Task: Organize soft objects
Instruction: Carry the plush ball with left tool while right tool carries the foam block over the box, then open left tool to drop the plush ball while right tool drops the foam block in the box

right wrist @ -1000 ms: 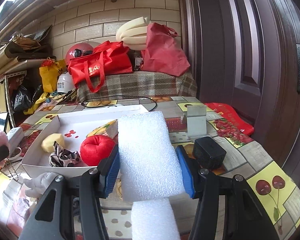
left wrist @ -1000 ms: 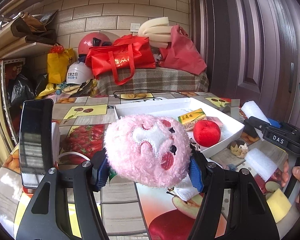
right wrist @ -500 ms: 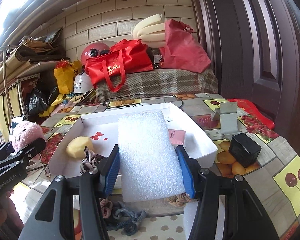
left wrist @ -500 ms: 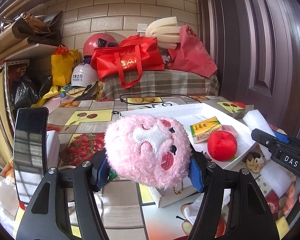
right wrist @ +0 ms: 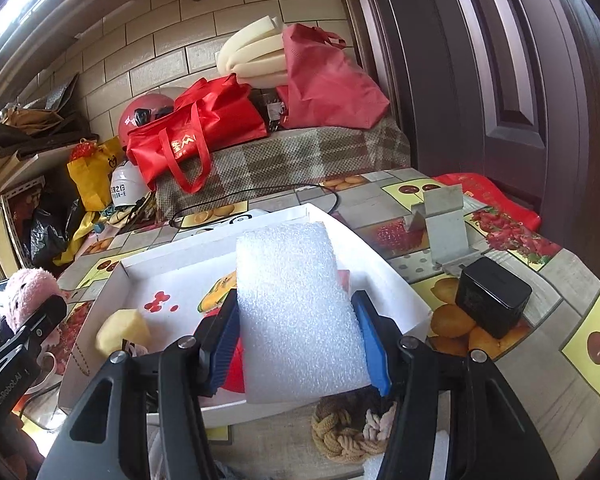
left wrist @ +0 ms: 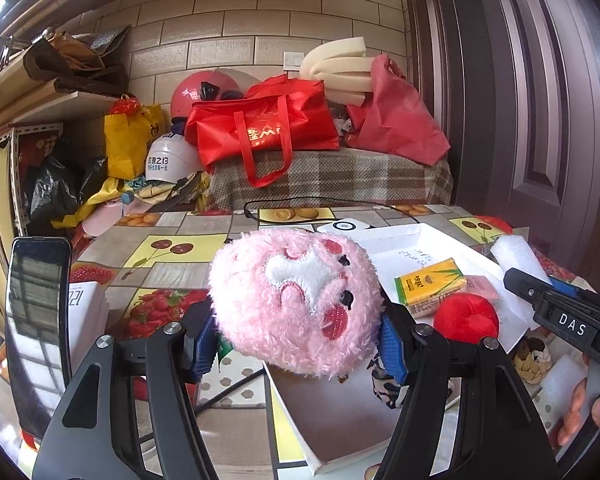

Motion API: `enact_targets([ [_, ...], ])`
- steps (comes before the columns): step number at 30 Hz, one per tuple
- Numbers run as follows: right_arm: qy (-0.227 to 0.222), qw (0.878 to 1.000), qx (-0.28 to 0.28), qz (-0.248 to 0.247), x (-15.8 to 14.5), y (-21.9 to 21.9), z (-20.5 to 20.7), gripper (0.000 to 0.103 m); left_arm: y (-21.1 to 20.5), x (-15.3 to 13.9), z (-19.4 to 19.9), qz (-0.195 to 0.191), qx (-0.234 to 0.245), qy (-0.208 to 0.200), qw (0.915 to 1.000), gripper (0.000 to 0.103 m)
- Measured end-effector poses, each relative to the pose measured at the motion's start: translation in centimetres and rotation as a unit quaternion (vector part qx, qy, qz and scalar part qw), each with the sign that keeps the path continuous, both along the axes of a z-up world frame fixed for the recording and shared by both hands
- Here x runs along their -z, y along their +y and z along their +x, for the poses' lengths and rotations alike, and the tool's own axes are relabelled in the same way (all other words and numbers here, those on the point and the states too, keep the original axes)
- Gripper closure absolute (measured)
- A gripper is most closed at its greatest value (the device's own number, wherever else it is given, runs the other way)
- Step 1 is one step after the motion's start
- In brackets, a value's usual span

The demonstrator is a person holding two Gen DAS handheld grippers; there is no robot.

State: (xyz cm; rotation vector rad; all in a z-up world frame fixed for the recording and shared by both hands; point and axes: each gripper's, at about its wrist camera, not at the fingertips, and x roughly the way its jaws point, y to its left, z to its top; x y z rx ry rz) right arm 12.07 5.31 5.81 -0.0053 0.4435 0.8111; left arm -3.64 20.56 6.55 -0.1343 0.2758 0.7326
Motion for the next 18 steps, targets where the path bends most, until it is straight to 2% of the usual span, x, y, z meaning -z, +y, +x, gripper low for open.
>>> enact_targets([
  [5,0.007,1.000,0.010,-0.005,0.0,1.3,1.1,0.047,0.2,-0.1,1.4,0.008,0.009,0.005,0.9999,0.037],
  [10,0.016,0.999,0.027,-0.009,0.1,2.6,2.5,0.047,1.0,-0.2,2.3,-0.002,0.018,-0.001,0.9998,0.037],
  [14,0.021,0.999,0.038,-0.009,0.1,3.3,3.6,0.047,0.5,-0.5,2.4,0.015,0.032,-0.013,0.9993,0.037],
  [18,0.033,0.999,0.040,-0.010,0.3,4.0,4.4,0.047,0.8,-0.5,2.8,0.011,0.041,-0.013,0.9990,0.037],
])
